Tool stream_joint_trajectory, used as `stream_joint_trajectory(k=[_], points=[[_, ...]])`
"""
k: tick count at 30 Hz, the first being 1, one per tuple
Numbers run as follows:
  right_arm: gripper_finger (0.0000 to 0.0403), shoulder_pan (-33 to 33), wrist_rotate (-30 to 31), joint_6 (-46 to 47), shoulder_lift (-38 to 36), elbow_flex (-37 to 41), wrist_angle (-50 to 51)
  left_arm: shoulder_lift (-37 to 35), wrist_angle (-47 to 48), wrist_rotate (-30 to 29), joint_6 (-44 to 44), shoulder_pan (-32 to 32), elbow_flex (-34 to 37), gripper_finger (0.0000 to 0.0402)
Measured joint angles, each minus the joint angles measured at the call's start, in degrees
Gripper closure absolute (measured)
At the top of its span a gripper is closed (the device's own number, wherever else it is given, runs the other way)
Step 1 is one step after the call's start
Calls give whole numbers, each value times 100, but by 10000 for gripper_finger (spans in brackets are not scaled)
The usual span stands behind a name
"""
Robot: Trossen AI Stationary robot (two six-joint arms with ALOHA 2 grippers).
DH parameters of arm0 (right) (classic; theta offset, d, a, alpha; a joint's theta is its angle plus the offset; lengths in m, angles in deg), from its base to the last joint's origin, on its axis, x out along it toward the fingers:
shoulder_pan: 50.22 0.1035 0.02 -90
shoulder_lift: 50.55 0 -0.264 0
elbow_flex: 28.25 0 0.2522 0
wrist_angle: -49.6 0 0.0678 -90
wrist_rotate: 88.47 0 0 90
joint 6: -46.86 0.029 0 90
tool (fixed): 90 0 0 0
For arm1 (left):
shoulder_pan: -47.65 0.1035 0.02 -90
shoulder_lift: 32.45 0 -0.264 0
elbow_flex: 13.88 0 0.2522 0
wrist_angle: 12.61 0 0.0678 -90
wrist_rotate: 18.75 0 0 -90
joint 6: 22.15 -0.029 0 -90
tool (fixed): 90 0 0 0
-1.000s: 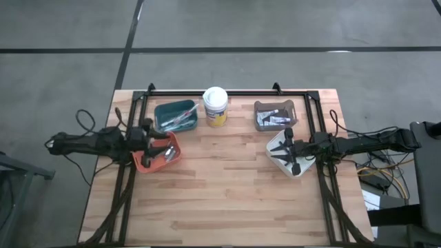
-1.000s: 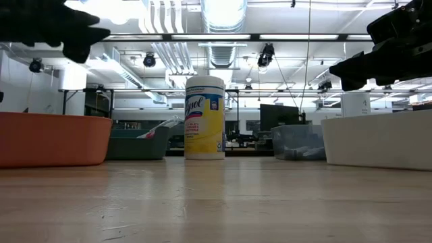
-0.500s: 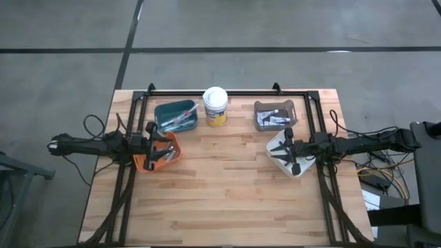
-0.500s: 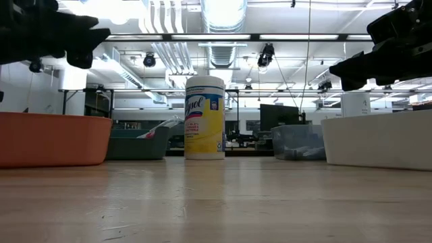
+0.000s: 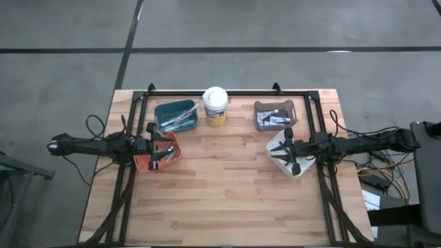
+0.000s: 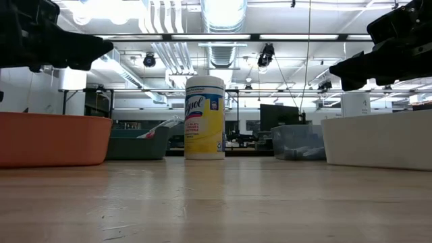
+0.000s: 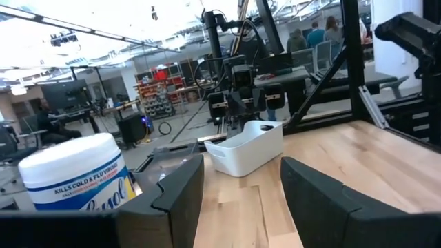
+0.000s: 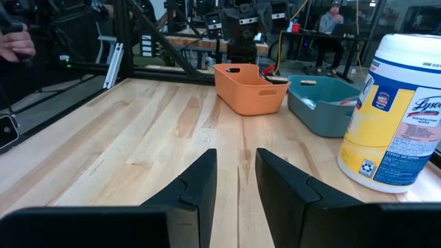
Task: Pick & Place Travel size toiletries
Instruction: Return to Home Position
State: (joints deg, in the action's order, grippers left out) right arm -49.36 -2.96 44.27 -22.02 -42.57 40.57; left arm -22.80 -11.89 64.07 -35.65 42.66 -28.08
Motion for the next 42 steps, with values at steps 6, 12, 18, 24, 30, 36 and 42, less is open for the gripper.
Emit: stream_joint_trajectory(k=[6, 12, 18, 24, 30, 36, 42], points=[[307, -1, 0, 1, 0, 0, -1, 0, 3, -47, -236, 2, 2, 204], [307, -1, 0, 0, 2, 0, -1, 0, 309, -43, 136, 2, 4, 204], [307, -1, 0, 0, 2, 0, 0, -88, 342, -82, 305, 4, 7, 204], [307, -1, 0, 0, 2, 0, 1, -338, 959, -412, 284, 7, 9, 204], [307, -1, 0, 0, 2, 0, 1, -576, 1197, 405, 131, 4, 11, 204], [307, -1, 2, 0, 0, 0, 0, -555, 1166, 443, 715, 4, 11, 204], [307, -1, 2, 0, 0, 0, -1, -557, 1156, 425, 909, 4, 11, 204]])
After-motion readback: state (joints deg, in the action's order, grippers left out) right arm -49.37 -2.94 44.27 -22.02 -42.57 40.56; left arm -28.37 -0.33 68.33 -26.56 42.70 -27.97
